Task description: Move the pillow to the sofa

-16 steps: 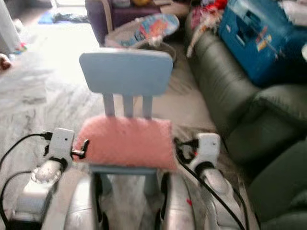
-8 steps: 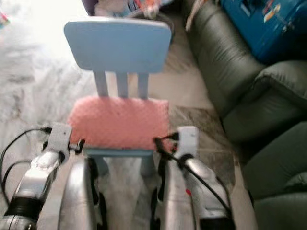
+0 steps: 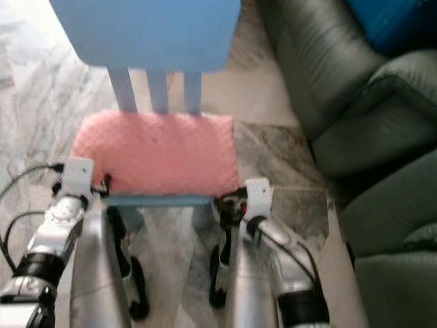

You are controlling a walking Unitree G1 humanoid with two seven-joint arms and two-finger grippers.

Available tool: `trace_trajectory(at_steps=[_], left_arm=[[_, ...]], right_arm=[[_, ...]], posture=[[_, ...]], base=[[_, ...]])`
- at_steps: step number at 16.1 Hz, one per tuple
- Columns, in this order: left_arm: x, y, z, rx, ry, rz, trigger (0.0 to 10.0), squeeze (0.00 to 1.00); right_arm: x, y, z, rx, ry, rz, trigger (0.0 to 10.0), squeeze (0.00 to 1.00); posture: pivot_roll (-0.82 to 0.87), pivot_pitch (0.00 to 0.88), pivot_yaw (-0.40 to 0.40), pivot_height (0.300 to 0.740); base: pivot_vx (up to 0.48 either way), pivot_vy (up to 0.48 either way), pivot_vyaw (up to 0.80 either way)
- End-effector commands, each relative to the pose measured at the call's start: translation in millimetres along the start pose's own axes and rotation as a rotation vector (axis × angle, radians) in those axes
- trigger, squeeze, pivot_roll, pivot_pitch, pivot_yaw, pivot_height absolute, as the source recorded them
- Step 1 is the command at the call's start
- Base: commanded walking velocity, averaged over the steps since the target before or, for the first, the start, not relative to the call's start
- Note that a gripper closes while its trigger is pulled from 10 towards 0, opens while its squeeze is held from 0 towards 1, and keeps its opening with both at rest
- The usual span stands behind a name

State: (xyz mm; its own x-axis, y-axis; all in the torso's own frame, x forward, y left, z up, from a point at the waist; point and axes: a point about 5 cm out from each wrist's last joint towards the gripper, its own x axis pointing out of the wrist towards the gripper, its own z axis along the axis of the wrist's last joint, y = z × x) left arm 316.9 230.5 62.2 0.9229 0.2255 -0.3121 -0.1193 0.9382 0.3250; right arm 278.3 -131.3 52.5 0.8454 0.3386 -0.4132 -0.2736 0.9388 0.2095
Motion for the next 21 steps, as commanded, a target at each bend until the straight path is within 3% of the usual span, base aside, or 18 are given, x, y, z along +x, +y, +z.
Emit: trace_trajectory(at_steps=[1, 4, 8, 11, 12, 13, 14, 15, 16, 17, 21], left_arm=[[0.8, 0.5, -1, -0.001, -0.009, 0.011, 10.0, 0.0], [6.1, -0.7, 16, -0.022, -0.111, 0.068, 10.0, 0.0], [5.3, 0.5, 33, -0.021, -0.188, 0.111, 10.0, 0.0], [6.9, 5.6, 31, -0.017, -0.18, 0.133, 10.0, 0.0], [8.5, 3.5, 20, -0.021, -0.126, 0.109, 10.0, 0.0], [8.5, 0.0, 9, -0.028, -0.075, 0.091, 8.0, 0.0], [8.1, -0.9, 4, -0.031, -0.061, 0.093, 8.0, 0.0], [6.6, -4.6, -5, -0.068, -0.043, 0.076, 1.8, 0.0], [6.3, -6.0, -9, -0.079, -0.036, 0.067, 0.0, 0.0], [6.3, -6.3, -10, -0.092, -0.034, 0.066, 0.0, 0.0], [7.8, -9.6, -14, -0.112, -0.032, 0.058, 0.0, 0.0]], right_arm=[[1.2, -8.0, -5, 0.003, 0.014, -0.019, 10.0, 0.0], [20.3, -9.3, 12, -0.039, -0.061, -0.006, 10.0, 0.0], [32.7, -0.8, 25, -0.05, -0.119, 0.057, 10.0, 0.0], [44.5, 9.2, 29, -0.025, -0.133, 0.099, 10.0, 0.0], [50.0, 14.1, 24, 0.0, -0.12, 0.108, 10.0, 0.0], [53.8, 18.8, 20, 0.013, -0.114, 0.116, 10.0, 0.0], [54.9, 20.4, 18, 0.012, -0.114, 0.117, 10.0, 0.0], [57.3, 22.4, 12, -0.022, -0.095, 0.095, 10.0, 0.0], [58.3, 23.0, 8, -0.011, -0.087, 0.085, 0.5, 0.0], [58.8, 23.4, 7, -0.008, -0.081, 0.08, 0.0, 0.0], [62.5, 32.0, 2, -0.045, -0.053, 0.096, 0.0, 0.0]], posture=[[-0.01, 0.347, -0.108, 0.486], [0.01, 0.357, -0.11, 0.486], [0.02, 0.36, -0.11, 0.486], [0.03, 0.362, -0.11, 0.486], [0.03, 0.363, -0.113, 0.486], [0.03, 0.363, -0.113, 0.486], [0.03, 0.363, -0.113, 0.486], [0.05, 0.368, -0.119, 0.486], [0.06, 0.372, -0.122, 0.486], [0.06, 0.372, -0.122, 0.486], [0.07, 0.374, -0.138, 0.486]], base=[[0.0, 0.0, 0.0], [0.0, 0.0, 0.0], [0.0, 0.0, 0.0], [0.0, 0.0, 0.0], [0.0, 0.0, 0.0], [0.0, 0.0, 0.0], [0.0, 0.0, 0.0], [0.0, 0.0, 0.0], [0.0, 0.0, 0.0], [0.0, 0.0, 0.0], [0.0, 0.0, 0.0]])
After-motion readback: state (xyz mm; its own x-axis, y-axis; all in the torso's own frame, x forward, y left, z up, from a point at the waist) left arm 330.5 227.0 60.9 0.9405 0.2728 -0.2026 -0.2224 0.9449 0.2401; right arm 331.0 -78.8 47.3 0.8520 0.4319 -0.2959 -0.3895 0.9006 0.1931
